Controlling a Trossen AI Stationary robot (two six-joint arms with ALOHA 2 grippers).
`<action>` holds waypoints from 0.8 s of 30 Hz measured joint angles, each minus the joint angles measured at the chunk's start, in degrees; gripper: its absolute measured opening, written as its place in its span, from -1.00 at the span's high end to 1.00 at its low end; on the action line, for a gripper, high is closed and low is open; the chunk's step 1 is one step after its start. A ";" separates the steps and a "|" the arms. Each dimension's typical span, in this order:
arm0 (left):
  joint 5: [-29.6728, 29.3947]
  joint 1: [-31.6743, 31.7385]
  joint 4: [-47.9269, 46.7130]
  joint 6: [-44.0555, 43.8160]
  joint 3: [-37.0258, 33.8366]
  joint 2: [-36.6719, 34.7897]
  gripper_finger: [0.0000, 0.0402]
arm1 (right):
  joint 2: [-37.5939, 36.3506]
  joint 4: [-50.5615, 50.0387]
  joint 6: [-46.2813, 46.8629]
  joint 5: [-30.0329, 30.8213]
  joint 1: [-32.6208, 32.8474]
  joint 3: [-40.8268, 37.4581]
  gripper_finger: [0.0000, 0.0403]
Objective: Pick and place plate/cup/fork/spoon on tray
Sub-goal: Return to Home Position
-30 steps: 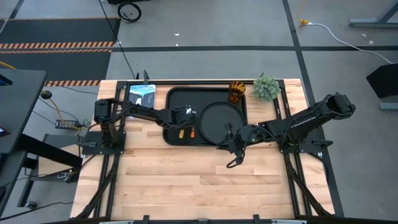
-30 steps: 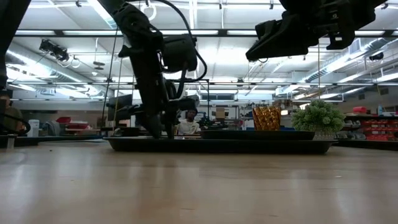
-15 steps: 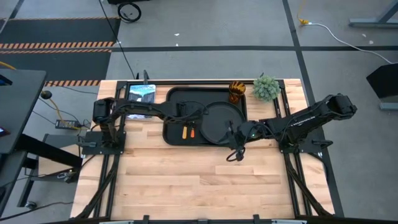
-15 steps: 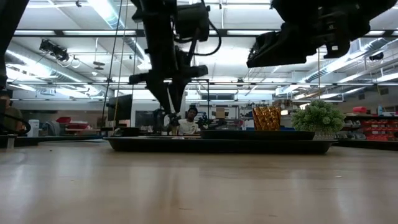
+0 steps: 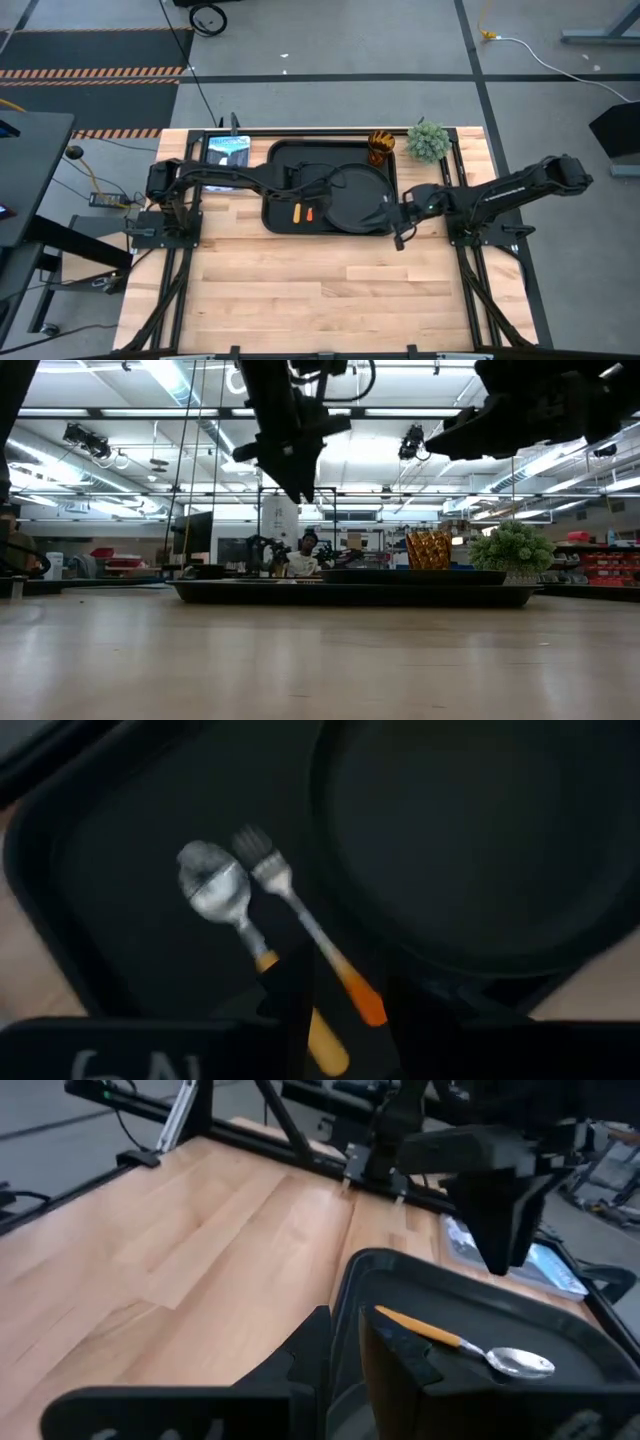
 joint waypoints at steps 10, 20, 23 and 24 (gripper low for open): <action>0.24 -0.55 -4.47 7.74 4.25 -4.47 0.40 | -7.04 1.44 1.56 -7.14 -2.97 -3.28 0.68; -0.31 -0.53 -9.96 9.13 11.95 -7.77 0.40 | -11.42 7.79 5.03 -8.88 -6.54 -8.22 0.68; -0.44 -0.88 -11.61 7.30 14.45 -8.90 0.40 | -13.33 8.13 6.25 -8.84 -6.96 -9.47 0.68; -0.43 -1.20 -11.86 7.42 15.00 -9.31 0.40 | -14.10 8.09 6.45 -8.84 -7.04 -9.83 0.68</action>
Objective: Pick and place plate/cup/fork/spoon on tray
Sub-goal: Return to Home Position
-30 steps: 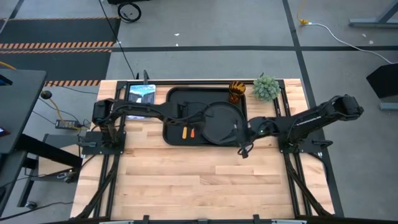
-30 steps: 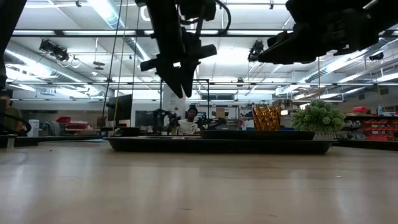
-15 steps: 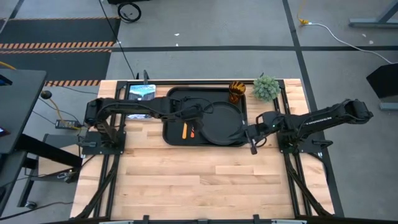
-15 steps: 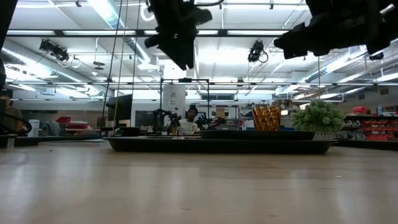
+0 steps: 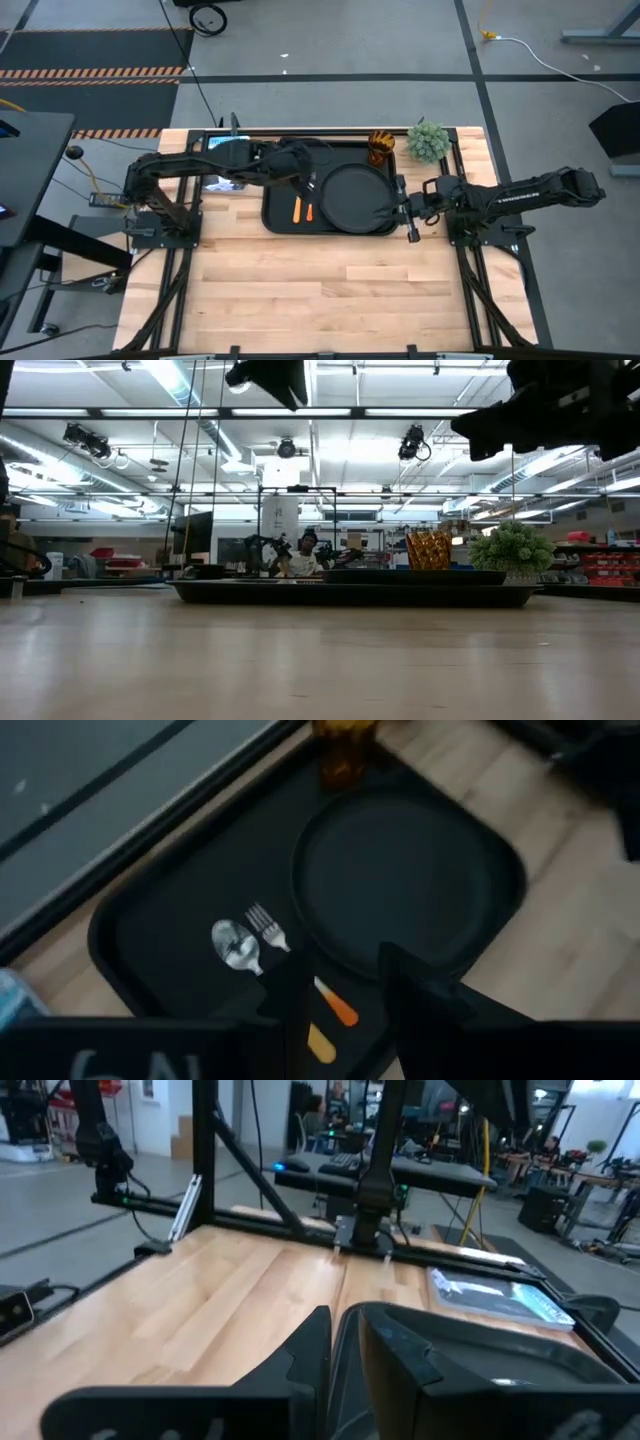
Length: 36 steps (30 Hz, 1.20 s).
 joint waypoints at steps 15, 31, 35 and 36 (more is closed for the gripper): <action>-11.43 -6.38 -5.17 2.36 0.32 -10.38 0.40 | -15.25 -3.34 1.30 3.09 0.00 -4.45 0.68; -16.46 -10.32 -5.84 -3.67 -9.27 -10.79 0.40 | -27.22 -11.51 1.12 3.63 -0.04 -4.48 0.68; -16.49 -10.26 -5.31 -3.51 -11.11 -10.79 0.40 | -30.11 -14.56 1.00 3.63 -0.04 -4.48 0.68; -16.49 -10.27 -5.07 -3.18 -11.51 -10.79 0.40 | -30.65 -15.07 0.98 3.62 -0.04 -4.48 0.68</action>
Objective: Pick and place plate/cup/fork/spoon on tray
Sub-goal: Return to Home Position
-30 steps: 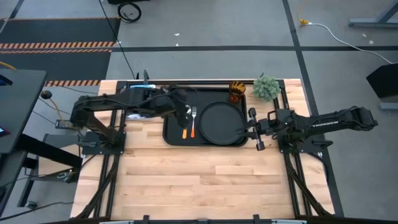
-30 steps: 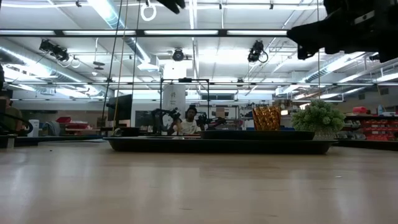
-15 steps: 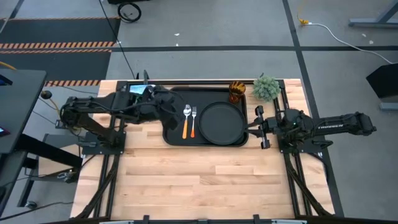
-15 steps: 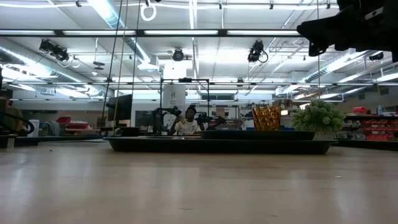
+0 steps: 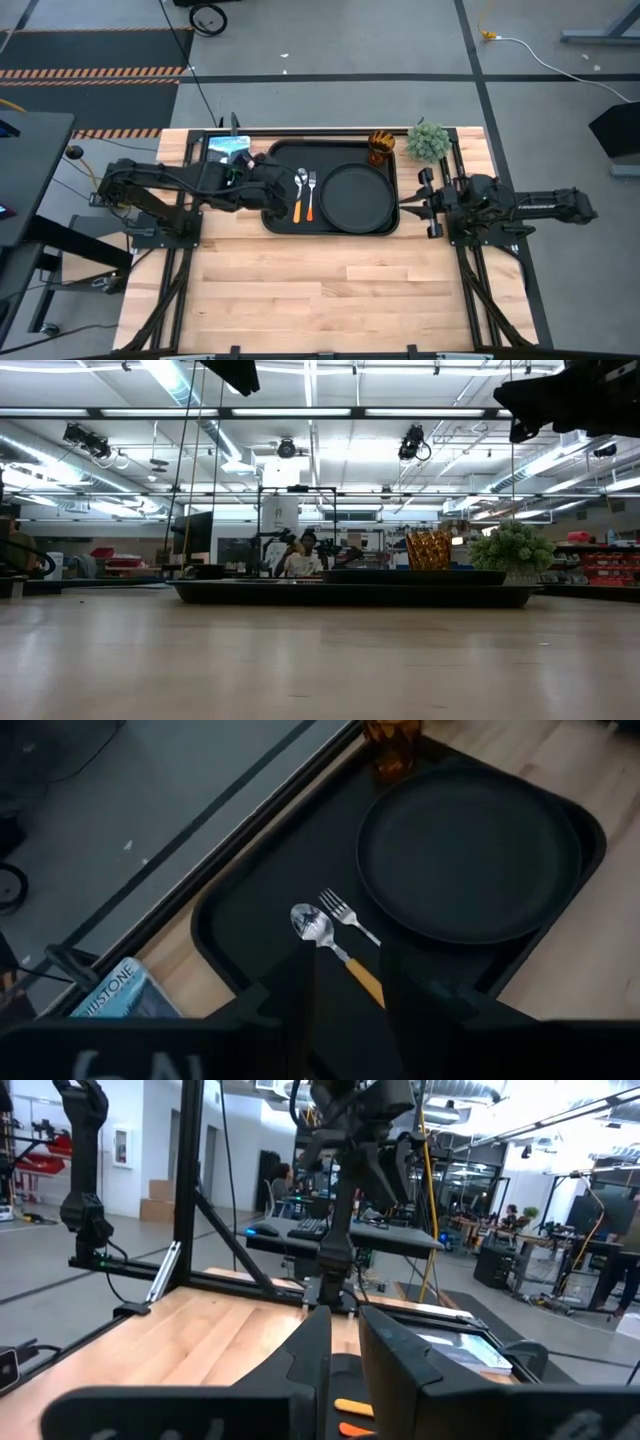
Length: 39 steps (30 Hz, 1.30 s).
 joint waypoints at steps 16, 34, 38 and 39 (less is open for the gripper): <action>-8.19 0.02 -0.15 8.95 -1.22 -1.16 0.40 | -2.55 5.51 1.51 2.54 0.07 -7.17 0.68; -5.55 -1.90 -0.83 10.52 -1.17 -18.58 0.40 | -2.55 8.40 1.83 3.14 0.07 -7.17 0.68; -4.28 -5.26 -0.03 10.76 -1.70 -18.69 0.40 | -2.52 8.35 1.92 3.09 0.07 -7.17 0.68; -4.31 -6.05 1.45 11.37 -2.60 -18.82 0.40 | -2.52 8.35 1.86 3.11 0.07 -7.17 0.68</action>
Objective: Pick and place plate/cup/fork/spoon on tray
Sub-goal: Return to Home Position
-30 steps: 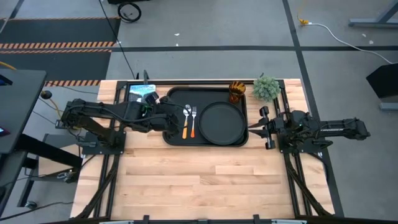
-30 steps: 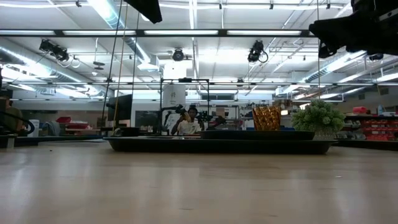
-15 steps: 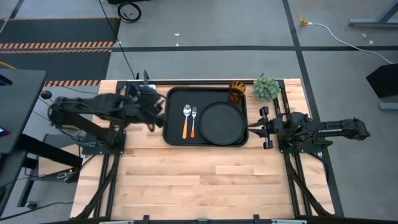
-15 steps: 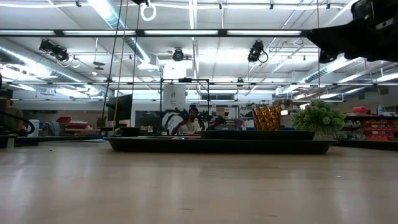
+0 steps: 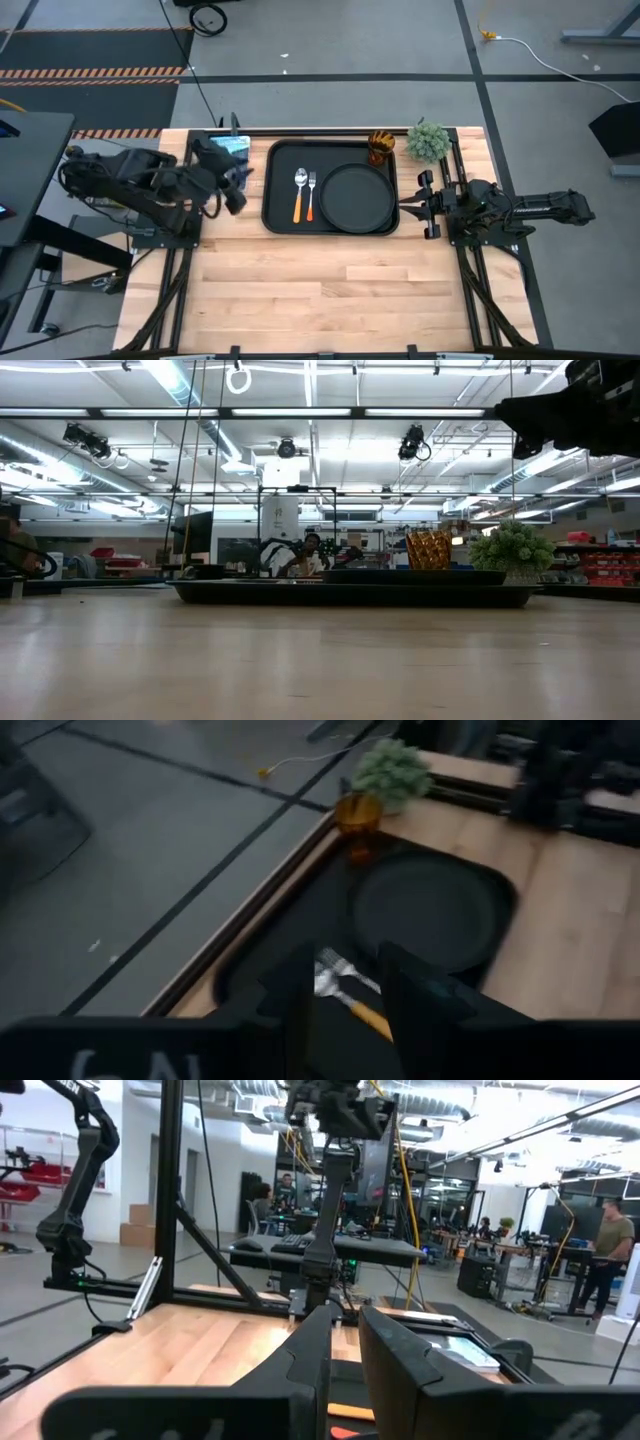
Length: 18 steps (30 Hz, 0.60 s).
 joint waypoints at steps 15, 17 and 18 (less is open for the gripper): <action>3.32 4.27 24.37 14.66 -27.66 -14.56 0.40 | 0.00 0.39 -0.04 -0.11 0.00 0.00 0.68; 6.19 5.62 27.64 18.60 -31.06 -17.58 0.40 | 0.00 0.39 -0.04 -0.11 0.00 0.00 0.68; 7.31 6.23 29.43 20.71 -32.78 -19.16 0.40 | 0.00 0.39 -0.04 -0.11 0.00 0.00 0.68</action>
